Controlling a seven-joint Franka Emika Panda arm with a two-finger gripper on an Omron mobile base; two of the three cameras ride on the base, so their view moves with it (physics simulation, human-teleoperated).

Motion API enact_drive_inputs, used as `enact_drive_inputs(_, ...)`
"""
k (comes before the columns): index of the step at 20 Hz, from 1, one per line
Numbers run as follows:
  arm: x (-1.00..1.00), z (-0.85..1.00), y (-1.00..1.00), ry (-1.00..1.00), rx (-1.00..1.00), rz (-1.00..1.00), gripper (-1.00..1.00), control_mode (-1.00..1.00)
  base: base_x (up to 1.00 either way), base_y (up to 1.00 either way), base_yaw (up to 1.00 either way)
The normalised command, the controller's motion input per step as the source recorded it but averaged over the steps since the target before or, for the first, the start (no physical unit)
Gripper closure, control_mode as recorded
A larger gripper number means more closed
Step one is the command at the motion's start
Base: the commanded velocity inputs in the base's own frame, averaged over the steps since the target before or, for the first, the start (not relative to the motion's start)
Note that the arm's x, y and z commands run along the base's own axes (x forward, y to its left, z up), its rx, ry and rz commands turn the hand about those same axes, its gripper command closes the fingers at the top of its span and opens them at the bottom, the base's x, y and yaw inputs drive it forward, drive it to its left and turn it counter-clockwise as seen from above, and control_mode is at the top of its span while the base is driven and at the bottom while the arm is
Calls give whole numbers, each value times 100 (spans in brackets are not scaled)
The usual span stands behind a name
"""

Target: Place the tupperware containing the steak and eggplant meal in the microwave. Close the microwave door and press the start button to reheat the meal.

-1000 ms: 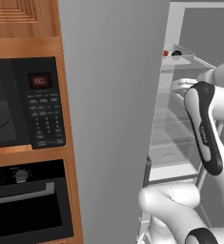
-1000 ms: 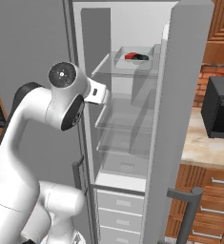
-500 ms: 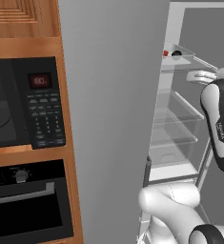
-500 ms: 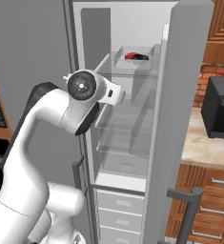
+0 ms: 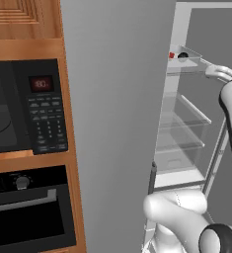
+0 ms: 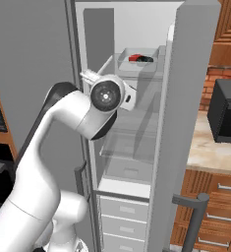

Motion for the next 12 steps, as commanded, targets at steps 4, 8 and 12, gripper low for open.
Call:
enact_drive_inputs(4, 11, 38, -21, 0, 14, -2, -100, -100, 0, 0, 0)
enact_drive_inputs(8, 28, 33, -8, 7, 8, -5, -100, -100, 0, 0, 0)
enact_drive_inputs(12, 40, 8, 0, 13, 1, -2, -100, -100, 0, 0, 0)
